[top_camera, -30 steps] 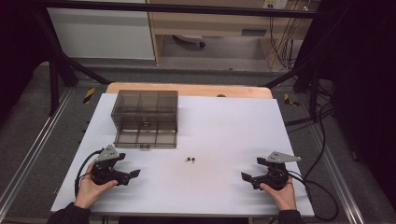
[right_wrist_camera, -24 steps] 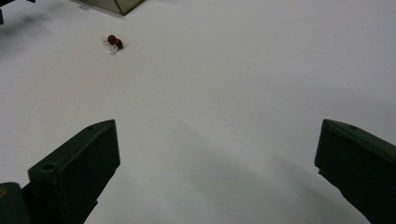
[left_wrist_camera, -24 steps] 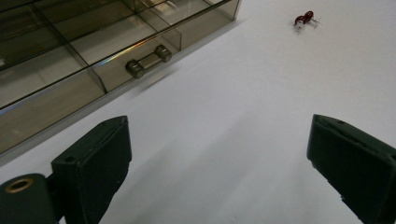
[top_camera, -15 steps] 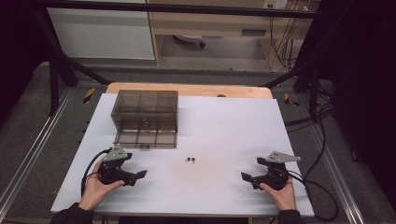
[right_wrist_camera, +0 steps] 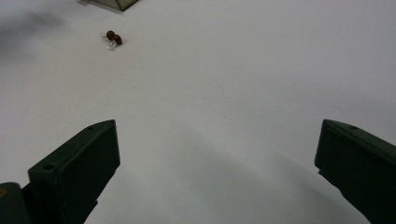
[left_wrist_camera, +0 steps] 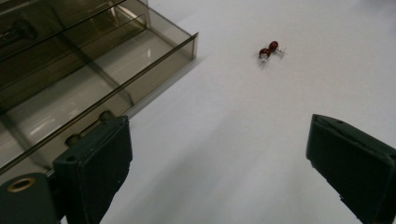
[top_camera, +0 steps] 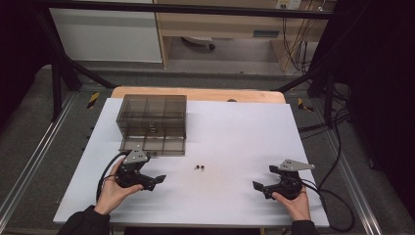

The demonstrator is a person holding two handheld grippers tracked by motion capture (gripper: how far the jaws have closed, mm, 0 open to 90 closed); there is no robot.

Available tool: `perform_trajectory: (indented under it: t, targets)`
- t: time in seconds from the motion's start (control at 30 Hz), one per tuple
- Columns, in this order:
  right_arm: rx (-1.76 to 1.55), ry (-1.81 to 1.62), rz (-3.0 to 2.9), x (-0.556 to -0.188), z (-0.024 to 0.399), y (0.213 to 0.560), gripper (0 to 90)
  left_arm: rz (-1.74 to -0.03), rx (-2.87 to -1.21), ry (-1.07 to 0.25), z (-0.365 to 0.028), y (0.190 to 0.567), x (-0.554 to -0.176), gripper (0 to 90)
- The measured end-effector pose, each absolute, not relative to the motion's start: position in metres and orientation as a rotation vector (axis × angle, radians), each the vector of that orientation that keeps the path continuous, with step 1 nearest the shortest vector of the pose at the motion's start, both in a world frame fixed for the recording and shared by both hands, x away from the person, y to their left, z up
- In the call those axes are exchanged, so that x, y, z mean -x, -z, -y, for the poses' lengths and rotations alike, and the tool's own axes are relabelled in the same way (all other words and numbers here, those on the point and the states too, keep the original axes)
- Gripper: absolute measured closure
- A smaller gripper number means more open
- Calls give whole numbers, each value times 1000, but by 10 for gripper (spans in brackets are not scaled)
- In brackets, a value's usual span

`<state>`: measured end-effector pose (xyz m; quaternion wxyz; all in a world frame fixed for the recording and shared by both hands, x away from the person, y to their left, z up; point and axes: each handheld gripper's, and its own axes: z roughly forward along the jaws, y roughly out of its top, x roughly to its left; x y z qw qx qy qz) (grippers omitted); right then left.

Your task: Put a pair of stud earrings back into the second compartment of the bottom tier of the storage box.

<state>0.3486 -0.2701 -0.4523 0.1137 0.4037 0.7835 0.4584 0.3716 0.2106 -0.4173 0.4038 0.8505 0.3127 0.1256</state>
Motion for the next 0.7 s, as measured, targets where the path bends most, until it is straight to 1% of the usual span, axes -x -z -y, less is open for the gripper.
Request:
perform_trajectory:
  t: [0.23, 0.43, 0.63, 0.7]
  targets:
    - [-1177, -1336, -2300, -349, 270, 453, 8, -767, -2168, -313, -190, 415, -378, 73]
    - [-1176, -1339, -2298, -349, 270, 453, 8, -761, -2187, -301, -169, 415, -385, 103]
    - [-1177, -1337, -2301, -349, 270, 453, 8, -764, -2203, -291, -157, 417, -388, 127]
    - [-1178, -1336, -2301, -349, 270, 453, 8, -767, -2209, -293, -151, 418, -389, 148]
